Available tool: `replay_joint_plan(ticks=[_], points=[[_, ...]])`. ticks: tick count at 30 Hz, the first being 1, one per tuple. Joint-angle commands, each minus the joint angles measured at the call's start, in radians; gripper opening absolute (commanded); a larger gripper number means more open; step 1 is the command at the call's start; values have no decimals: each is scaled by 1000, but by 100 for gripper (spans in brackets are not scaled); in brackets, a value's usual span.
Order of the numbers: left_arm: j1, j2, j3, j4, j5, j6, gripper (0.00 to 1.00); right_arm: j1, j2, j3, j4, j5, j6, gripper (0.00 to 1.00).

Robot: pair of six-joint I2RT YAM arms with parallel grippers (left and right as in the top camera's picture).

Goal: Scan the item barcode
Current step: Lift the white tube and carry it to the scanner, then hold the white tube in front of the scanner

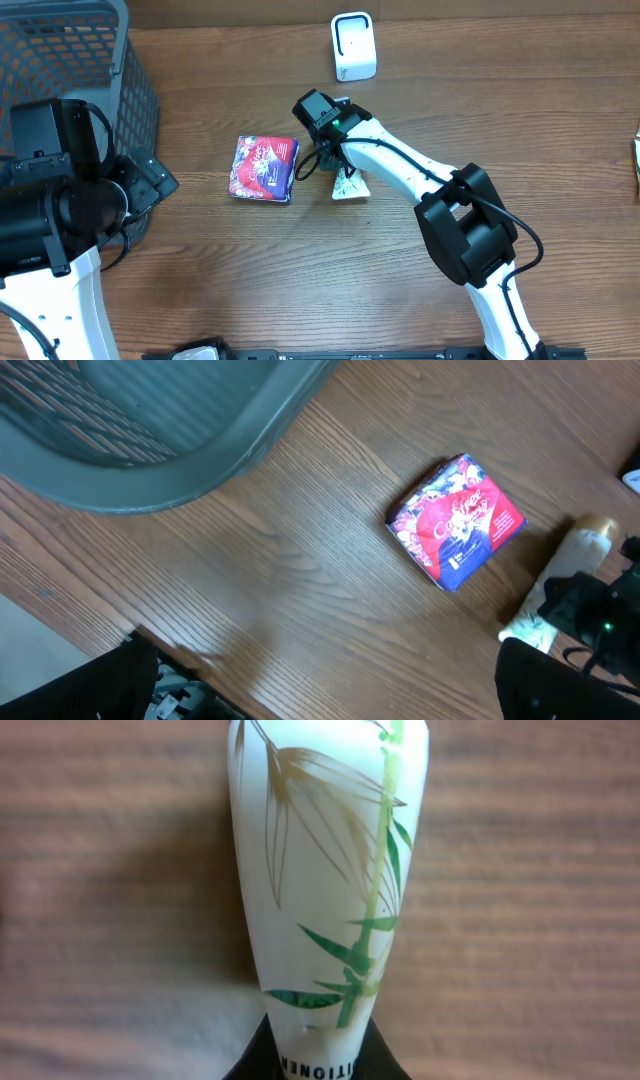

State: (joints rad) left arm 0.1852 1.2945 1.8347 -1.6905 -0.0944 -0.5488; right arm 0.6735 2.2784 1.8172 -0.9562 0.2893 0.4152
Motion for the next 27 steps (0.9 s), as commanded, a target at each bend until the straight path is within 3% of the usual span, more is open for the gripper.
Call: replay_joint_plan(ticks=[1, 6, 17, 23, 27], points=[[5, 2, -1, 1, -10, -16, 100, -19, -63, 47, -56, -74, 4, 4], [5, 2, -1, 1, -10, -16, 100, -63, -150, 84, -86, -241, -8, 4], [5, 2, -1, 1, -10, -16, 100, -338, -210, 85, -156, -1228, -254, 4], [5, 2, -1, 1, -10, -16, 100, -462, -210, 85, -284, -1630, -423, 4], [5, 2, -1, 1, -10, -16, 100, -496, -210, 85, -381, -1794, -504, 4]])
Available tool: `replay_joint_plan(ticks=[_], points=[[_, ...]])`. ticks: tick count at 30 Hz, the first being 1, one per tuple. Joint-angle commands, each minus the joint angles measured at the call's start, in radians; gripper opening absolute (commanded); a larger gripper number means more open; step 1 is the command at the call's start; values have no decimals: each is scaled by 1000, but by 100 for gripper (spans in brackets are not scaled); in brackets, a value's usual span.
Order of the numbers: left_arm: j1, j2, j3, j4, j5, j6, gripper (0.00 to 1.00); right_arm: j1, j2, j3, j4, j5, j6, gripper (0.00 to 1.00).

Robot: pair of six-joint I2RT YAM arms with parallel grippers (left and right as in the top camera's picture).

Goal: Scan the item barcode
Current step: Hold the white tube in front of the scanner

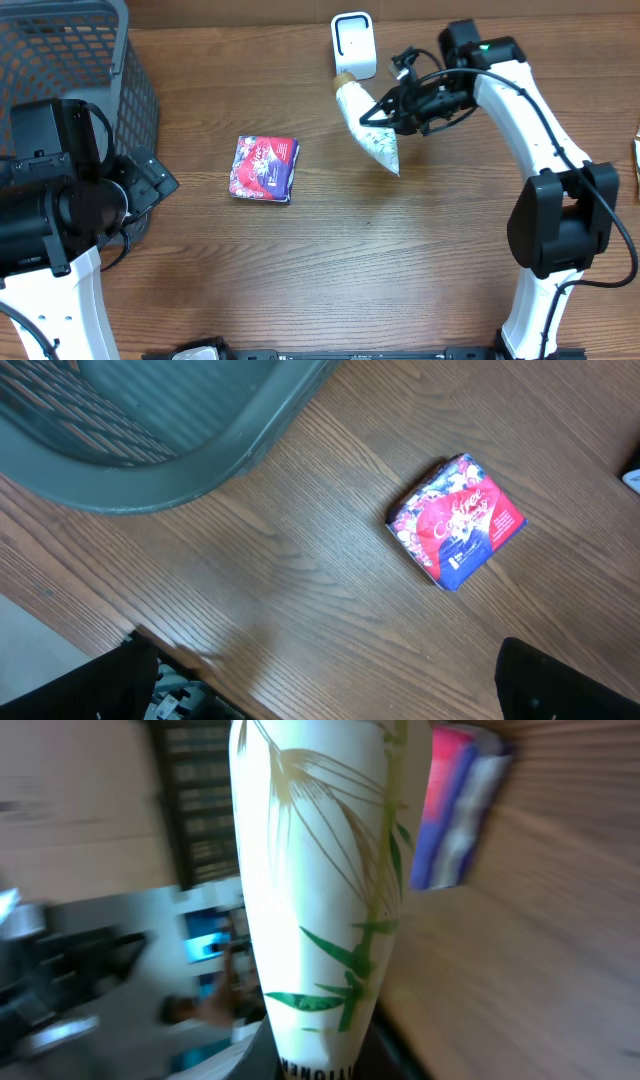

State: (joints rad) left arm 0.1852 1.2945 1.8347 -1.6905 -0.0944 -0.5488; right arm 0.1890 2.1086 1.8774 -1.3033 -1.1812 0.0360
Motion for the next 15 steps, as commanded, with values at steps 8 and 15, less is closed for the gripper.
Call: replay_joint_plan(ticks=[8, 15], points=[[5, 2, -1, 1, -10, -16, 100, -16, -40, 25, -115, -389, -124, 3], [5, 2, -1, 1, -10, -16, 100, -16, -40, 25, -207, -389, -124, 3]])
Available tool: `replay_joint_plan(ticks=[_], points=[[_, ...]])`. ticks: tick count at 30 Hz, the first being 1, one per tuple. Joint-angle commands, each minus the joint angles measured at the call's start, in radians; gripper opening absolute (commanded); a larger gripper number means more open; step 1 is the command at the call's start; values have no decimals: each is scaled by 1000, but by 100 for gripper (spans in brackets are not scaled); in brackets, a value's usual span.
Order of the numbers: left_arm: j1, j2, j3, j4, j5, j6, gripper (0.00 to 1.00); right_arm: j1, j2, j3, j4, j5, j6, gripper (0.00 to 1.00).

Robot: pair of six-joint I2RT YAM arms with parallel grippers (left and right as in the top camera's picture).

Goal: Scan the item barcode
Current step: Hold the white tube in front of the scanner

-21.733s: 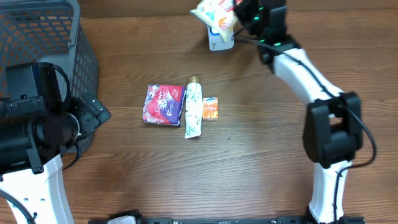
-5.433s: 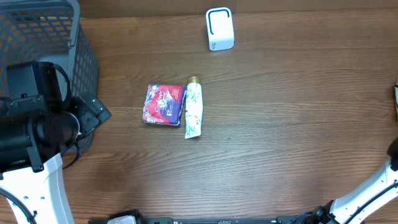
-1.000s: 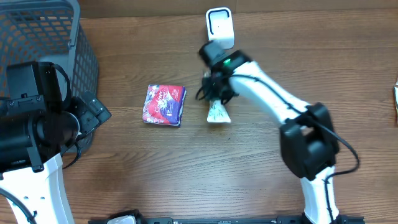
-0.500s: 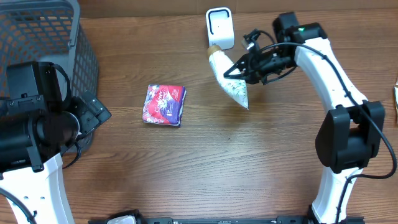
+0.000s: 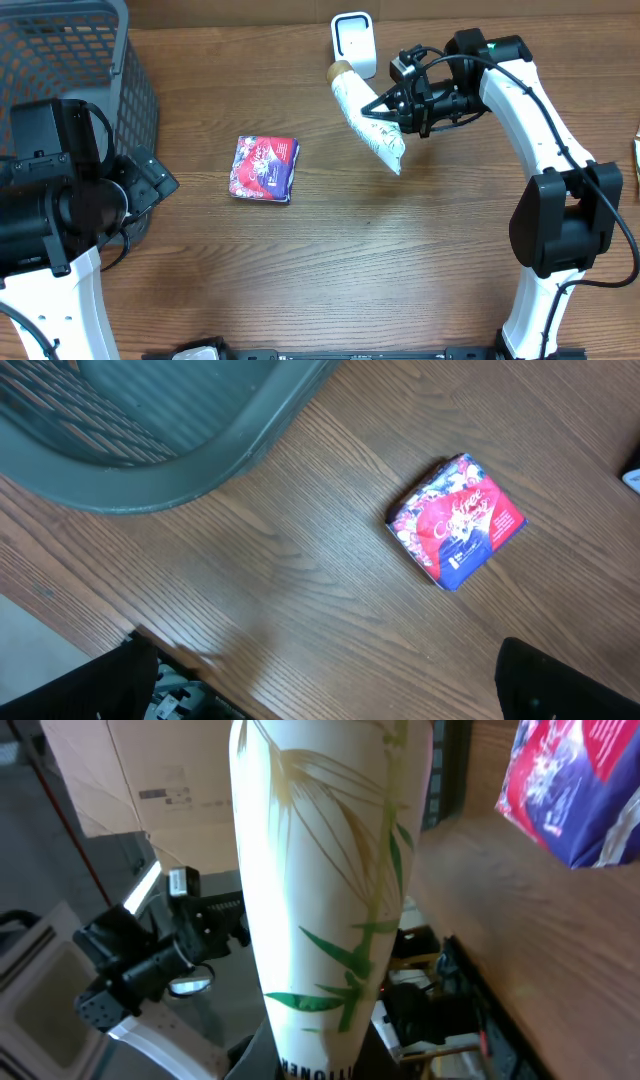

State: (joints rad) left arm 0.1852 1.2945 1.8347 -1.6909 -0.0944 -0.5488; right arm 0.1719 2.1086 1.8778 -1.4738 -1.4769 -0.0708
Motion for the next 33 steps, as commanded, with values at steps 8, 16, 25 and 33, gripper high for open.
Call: replay_joint_plan(ticks=[8, 16, 25, 33], points=[[5, 2, -1, 2, -10, -16, 100, 4, -41, 21, -221, -27, -208, 4], [5, 2, -1, 2, -10, -16, 100, 29, -44, 21, -221, 70, -235, 3], [5, 2, -1, 2, -10, -16, 100, 28, -44, 21, 5, 152, -206, 4], [5, 2, -1, 2, -10, -16, 100, 53, -44, 21, 521, 899, 389, 4]])
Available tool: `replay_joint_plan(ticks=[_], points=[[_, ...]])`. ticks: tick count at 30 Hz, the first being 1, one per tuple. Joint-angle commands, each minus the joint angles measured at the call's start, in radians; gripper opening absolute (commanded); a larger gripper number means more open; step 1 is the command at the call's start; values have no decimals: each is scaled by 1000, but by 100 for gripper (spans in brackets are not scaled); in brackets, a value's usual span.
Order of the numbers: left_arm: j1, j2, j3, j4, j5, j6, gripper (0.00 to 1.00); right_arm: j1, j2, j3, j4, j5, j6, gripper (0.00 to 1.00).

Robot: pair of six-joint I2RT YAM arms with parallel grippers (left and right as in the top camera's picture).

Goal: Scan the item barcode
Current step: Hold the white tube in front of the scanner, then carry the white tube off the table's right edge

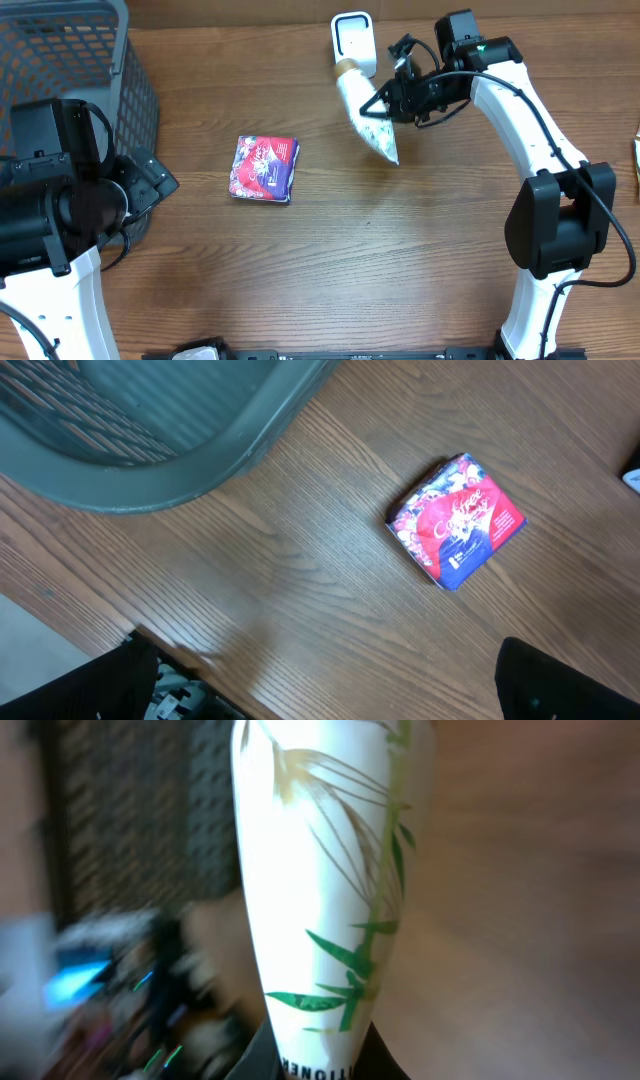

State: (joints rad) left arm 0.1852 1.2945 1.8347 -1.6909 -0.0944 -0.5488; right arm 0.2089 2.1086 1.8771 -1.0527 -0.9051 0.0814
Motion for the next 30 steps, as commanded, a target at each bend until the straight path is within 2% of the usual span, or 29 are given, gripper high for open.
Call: replay_joint_plan(ticks=[1, 7, 16, 23, 30], points=[[5, 2, -1, 2, -10, -16, 100, 22, -44, 22, 136, 380, 248, 4], [4, 2, -1, 1, -10, -16, 100, 80, -38, 22, 339, 696, 271, 4], [4, 2, -1, 2, -10, -16, 100, 182, -1, 21, 567, 984, 270, 4], [4, 2, -1, 2, -10, -16, 100, 195, 82, 21, 656, 999, 268, 4], [4, 2, -1, 2, -10, -16, 100, 195, 119, 21, 691, 925, 299, 3]])
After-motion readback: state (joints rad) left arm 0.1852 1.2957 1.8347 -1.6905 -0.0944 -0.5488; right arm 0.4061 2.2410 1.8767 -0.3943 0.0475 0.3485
